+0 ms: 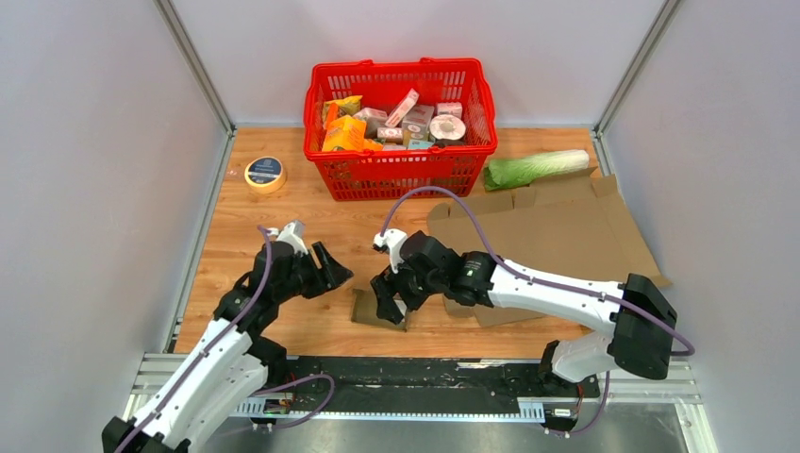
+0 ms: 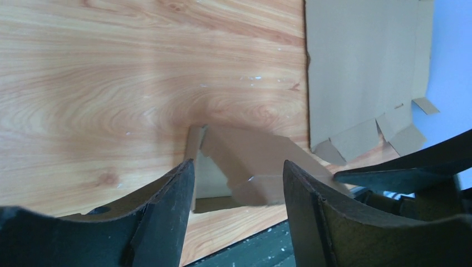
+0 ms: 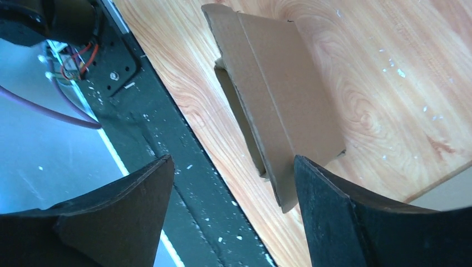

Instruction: Fold the paper box

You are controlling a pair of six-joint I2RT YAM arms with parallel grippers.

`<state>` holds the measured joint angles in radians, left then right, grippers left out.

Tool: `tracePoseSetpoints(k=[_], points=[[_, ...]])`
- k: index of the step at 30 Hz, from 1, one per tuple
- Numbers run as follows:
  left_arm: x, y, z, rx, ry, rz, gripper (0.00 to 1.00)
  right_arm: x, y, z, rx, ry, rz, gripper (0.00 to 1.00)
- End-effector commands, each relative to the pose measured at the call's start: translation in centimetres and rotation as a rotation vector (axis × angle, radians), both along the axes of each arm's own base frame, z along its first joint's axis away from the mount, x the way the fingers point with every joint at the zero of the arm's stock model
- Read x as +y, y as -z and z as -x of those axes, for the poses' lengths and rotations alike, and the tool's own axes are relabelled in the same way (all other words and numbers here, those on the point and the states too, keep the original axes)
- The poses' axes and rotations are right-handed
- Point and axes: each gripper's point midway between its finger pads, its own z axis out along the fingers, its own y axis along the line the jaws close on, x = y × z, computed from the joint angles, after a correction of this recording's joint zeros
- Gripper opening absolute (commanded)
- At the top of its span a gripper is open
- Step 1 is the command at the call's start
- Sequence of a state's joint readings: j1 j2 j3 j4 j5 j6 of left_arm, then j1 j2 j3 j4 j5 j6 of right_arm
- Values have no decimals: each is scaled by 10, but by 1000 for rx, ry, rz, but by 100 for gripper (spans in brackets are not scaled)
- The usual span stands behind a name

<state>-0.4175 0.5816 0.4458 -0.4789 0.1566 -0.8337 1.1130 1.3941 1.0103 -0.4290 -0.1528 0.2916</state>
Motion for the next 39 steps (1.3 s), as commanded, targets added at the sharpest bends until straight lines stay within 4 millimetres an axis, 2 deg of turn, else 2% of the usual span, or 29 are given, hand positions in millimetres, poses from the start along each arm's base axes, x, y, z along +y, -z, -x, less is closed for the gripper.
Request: tracePoseSetpoints(k=[1, 6, 9, 10, 11, 12, 14, 18, 20, 22, 24, 26, 29, 30, 32, 33, 36, 39], points=[[-31, -54, -24, -132, 121, 91, 66, 20, -8, -5, 69, 83, -80, 81], [-50, -48, -27, -111, 187, 125, 45, 34, -1, -3, 104, 68, -99, 75], [-59, -30, -15, -74, 224, 132, 42, 33, 11, 0, 134, 68, -86, 73], [-62, -15, -7, -34, 232, 133, 40, 32, 15, 1, 139, 72, -81, 73], [-63, -6, -3, -15, 236, 133, 40, 33, 16, 1, 138, 71, -94, 73], [-65, -1, -2, -12, 234, 141, 40, 29, 25, 5, 148, 64, -81, 73], [-63, 28, 11, 65, 231, 127, 37, 27, 35, 6, 134, 40, -64, 74], [-60, 59, 25, 150, 239, 96, 34, 11, 49, 3, 50, 18, 38, 77], [-57, 60, 25, 155, 247, 67, 34, 3, 45, 1, 13, 18, 78, 79], [-53, 58, 24, 146, 247, 34, 34, -10, 39, -14, -29, 124, 101, 81], [-48, 54, 23, 132, 231, 8, 34, -28, 42, -25, 6, 243, 124, 82], [-46, 45, 21, 96, 228, 7, 34, -34, 56, -22, 86, 317, 109, 79], [-45, 34, 20, 57, 224, 22, 36, -28, 65, -23, 182, 356, 33, 74], [-44, 32, 21, 58, 221, 20, 41, -26, 70, -19, 230, 344, 18, 68], [-42, 23, 21, 33, 213, 28, 48, -16, 70, -22, 235, 337, -25, 64], [-36, 27, 22, 45, 191, 3, 57, -14, 71, -20, 248, 330, -32, 64], [-23, 31, 21, 46, 128, -32, 68, -11, 77, -25, 250, 345, -31, 59], [-19, 37, 21, 56, 104, -42, 68, -10, 81, -30, 265, 353, -48, 51]])
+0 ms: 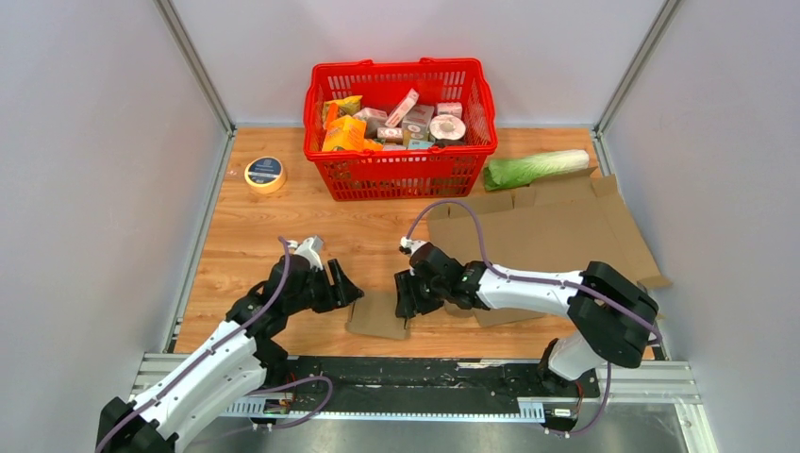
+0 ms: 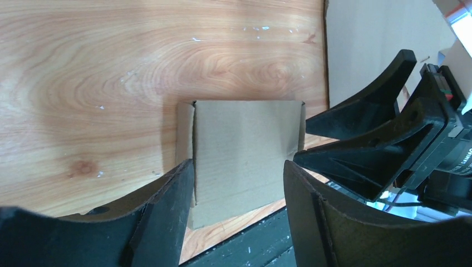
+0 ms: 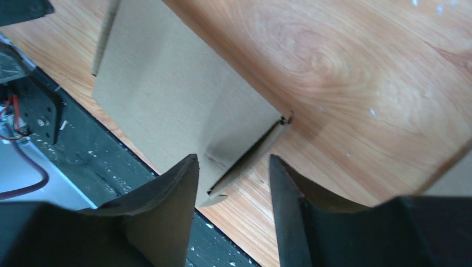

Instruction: Fold the paper box

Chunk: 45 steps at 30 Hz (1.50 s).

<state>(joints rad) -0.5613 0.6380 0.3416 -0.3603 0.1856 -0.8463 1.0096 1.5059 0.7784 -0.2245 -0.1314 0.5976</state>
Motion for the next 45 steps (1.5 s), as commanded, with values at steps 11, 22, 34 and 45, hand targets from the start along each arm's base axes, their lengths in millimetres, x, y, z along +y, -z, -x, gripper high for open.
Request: tracePoseSetpoints(k=[11, 22, 34, 45], points=[[-2, 16, -7, 44, -10, -39, 72, -2, 9, -17, 8, 68, -137, 26], [3, 22, 10, 93, -22, -14, 75, -15, 18, -20, 31, 100, -151, 21], [-8, 19, 23, 145, -45, 139, 75, -16, 23, -21, 75, 127, -190, 13], [5, 20, 34, 208, -123, 126, 75, -26, 26, -25, 87, 166, -196, 11]])
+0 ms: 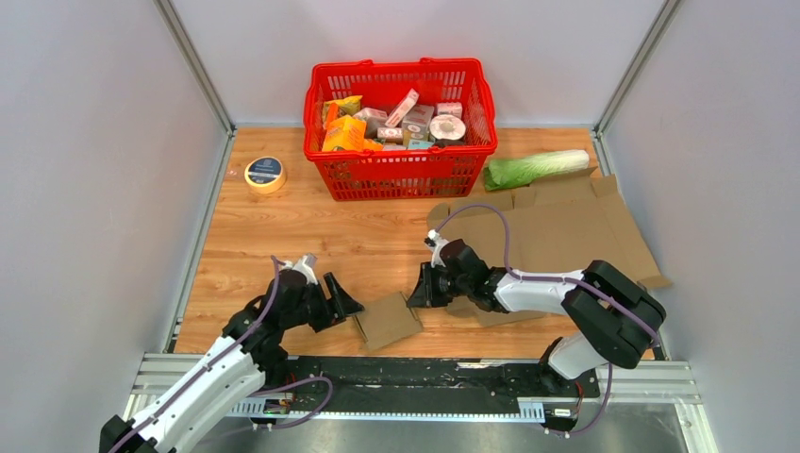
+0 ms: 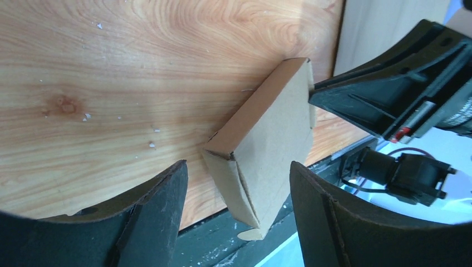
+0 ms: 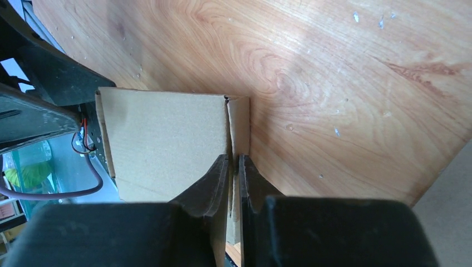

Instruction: Fold the paper box

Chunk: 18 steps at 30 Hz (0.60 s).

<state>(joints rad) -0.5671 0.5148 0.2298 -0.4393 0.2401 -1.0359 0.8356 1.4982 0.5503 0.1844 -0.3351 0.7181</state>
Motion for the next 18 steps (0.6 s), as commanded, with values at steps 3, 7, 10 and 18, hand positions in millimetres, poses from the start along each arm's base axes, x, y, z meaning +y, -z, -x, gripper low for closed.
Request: tracePoseSetpoints(k=[3, 7, 10, 18], points=[[-6, -6, 9, 77, -36, 82, 76, -16, 19, -3, 17, 46, 64, 11], [-19, -9, 10, 84, -9, 173, 78, -14, 18, -3, 21, 43, 53, 11], [-24, -12, 9, 84, -19, 221, 78, -13, 17, -3, 21, 47, 47, 11], [-40, -19, -2, 75, -51, 347, 71, -12, 19, -3, 31, 52, 45, 11]])
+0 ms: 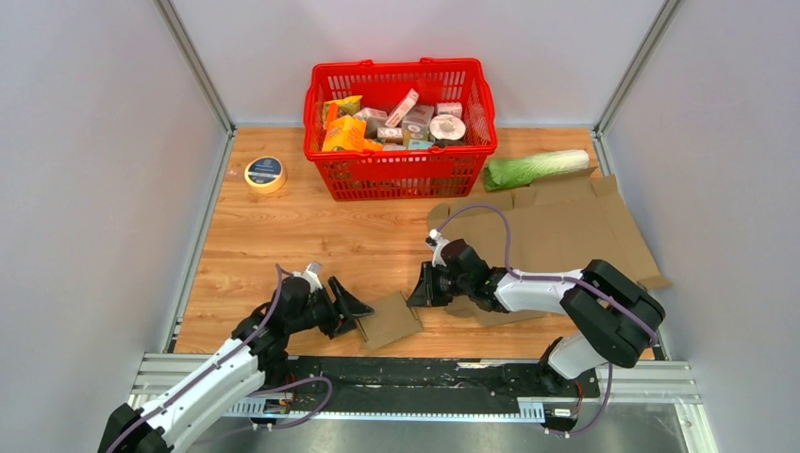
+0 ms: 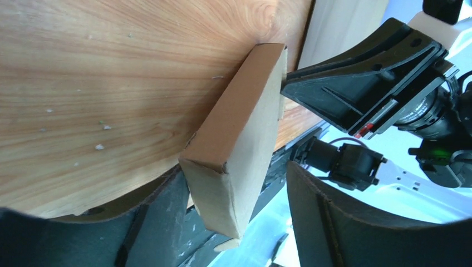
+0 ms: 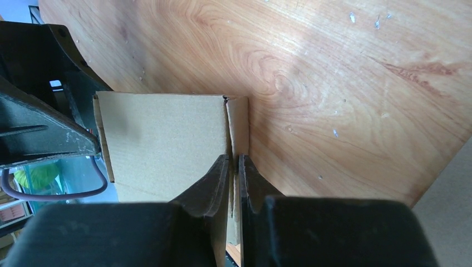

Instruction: Fold the paper box

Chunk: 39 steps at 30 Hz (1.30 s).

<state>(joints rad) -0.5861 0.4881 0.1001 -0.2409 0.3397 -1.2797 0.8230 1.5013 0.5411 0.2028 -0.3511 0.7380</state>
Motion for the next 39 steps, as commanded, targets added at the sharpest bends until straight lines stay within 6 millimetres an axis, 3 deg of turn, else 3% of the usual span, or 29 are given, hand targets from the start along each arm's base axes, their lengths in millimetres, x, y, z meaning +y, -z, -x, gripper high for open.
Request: tracePoseSetpoints(k=[1, 5, 7, 9, 10, 11, 12, 15, 16, 19, 20, 22, 23, 24, 29, 33, 39], points=[[-20, -20, -11, -27, -10, 124, 68, -11, 19, -3, 10, 41, 56, 12], [-32, -25, -11, -29, 13, 147, 61, -9, 16, -3, 7, 39, 46, 12], [-33, -23, -13, -22, 9, 142, 52, -8, 14, -4, 3, 35, 40, 14], [-32, -23, -15, -28, -4, 128, 46, -9, 11, -5, -23, 19, 43, 18], [-30, -22, -14, -26, -10, 120, 43, -11, 11, -5, -31, 13, 61, 27], [-27, -23, -17, -36, -28, 114, 42, -13, 7, -7, -58, 8, 71, 29], [-26, -23, -17, -34, -35, 110, 41, -15, -4, -12, -141, -20, 79, 31], [-20, -24, -15, -24, -63, 108, 41, -21, -33, -21, -289, -61, 120, 48], [-19, -24, -13, -12, -69, 110, 41, -25, -52, -19, -393, -113, 132, 62], [-20, -24, -8, 38, -80, 153, 42, -10, -99, 6, -699, -263, 125, 84], [-22, -25, -5, 69, -75, 173, 42, 4, -108, 39, -784, -367, 91, 88], [-22, -26, -4, 100, -78, 192, 42, 8, -126, 44, -967, -350, 128, 94], [-24, -29, -1, 134, -76, 217, 42, 16, -134, 58, -1065, -399, 131, 95], [-25, -30, 0, 149, -78, 232, 42, 13, -138, 51, -1117, -351, 186, 96], [-30, -55, 1, 184, -80, 327, 40, 26, -142, 63, -1342, -418, 320, 97], [-28, -67, 6, 200, -92, 369, 40, 34, -129, 58, -1414, -443, 426, 95], [-23, -77, 11, 207, -103, 398, 40, 47, -135, 50, -1501, -403, 470, 90]])
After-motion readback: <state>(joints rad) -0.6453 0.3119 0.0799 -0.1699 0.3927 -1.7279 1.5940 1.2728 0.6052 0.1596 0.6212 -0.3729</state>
